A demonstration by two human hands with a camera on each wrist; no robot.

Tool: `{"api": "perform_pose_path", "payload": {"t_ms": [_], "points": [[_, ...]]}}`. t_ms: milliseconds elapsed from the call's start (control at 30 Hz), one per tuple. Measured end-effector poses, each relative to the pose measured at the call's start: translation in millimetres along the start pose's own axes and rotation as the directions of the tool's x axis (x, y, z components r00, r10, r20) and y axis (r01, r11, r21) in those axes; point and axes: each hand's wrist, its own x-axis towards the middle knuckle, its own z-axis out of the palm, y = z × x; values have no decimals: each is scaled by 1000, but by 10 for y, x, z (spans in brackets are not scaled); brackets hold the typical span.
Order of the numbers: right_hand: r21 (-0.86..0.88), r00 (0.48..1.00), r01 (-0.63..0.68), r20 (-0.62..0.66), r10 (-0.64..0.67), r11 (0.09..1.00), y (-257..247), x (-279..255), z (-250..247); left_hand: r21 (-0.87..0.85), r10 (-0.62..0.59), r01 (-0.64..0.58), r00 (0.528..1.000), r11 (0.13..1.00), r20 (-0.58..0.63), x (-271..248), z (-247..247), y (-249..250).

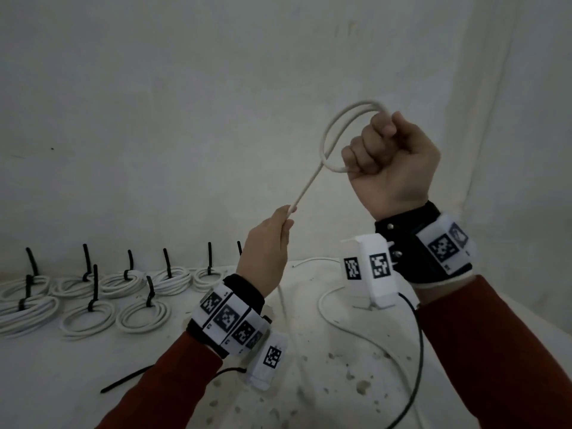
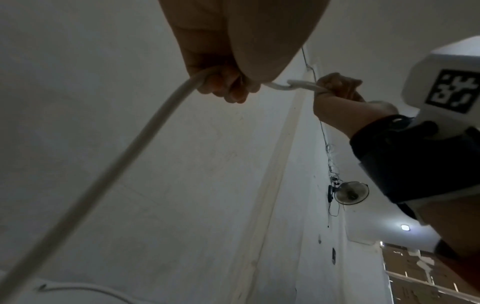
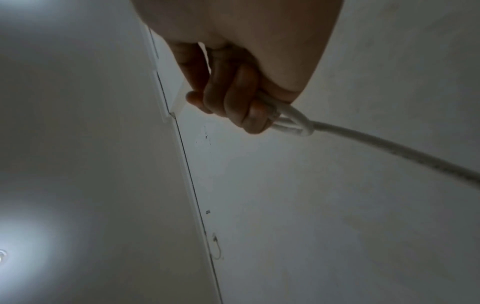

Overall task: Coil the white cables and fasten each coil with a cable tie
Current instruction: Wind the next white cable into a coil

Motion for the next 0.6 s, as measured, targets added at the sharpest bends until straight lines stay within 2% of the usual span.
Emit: {"api": "perform_pose_path", "payload": {"t_ms": [100, 167, 200, 233, 267, 333, 400, 433, 467, 500, 533, 600], "points": [[-107, 999, 29, 16, -28, 994, 171, 68, -80, 114, 64, -68, 997, 991, 35, -34, -31, -37], [-331, 998, 55, 12, -55, 942, 275, 104, -126, 131, 106, -111, 993, 985, 45, -49, -42, -29], [-481, 997, 79, 20, -79, 873, 328, 117, -142, 130, 116, -120, 992, 984, 41, -51, -50, -28], [-637, 993, 111, 48, -104, 763, 371, 121, -156, 123, 121, -125, 992, 985, 35, -49, -53, -27], [-775, 989, 144, 94, -112, 615, 403, 118, -162, 106, 123, -125, 992, 986, 29, -48, -55, -19], [-948, 980, 200, 199, -28, 248, 442, 102, -165, 71, 122, -123, 992, 990, 16, -54, -52, -5], [-958, 959, 243, 213, 190, -153, 450, 77, -139, 89, 121, -122, 993, 989, 10, -56, -69, -16], [-905, 938, 265, 161, 308, -332, 448, 59, -125, 119, 134, -133, 991, 984, 4, -52, -91, -29], [-836, 911, 288, 90, 402, -466, 445, 40, -120, 152, 150, -148, 989, 977, -6, -46, -123, -46], [-784, 886, 305, 24, 464, -541, 436, 20, -126, 178, 166, -161, 986, 971, -14, -38, -169, -54], [-767, 865, 313, -13, 501, -560, 423, -1, -145, 196, 179, -173, 984, 965, -16, -31, -221, -61], [-805, 848, 317, 4, 531, -501, 382, -52, -210, 229, 197, -190, 980, 955, -6, -12, -327, -48]]}}
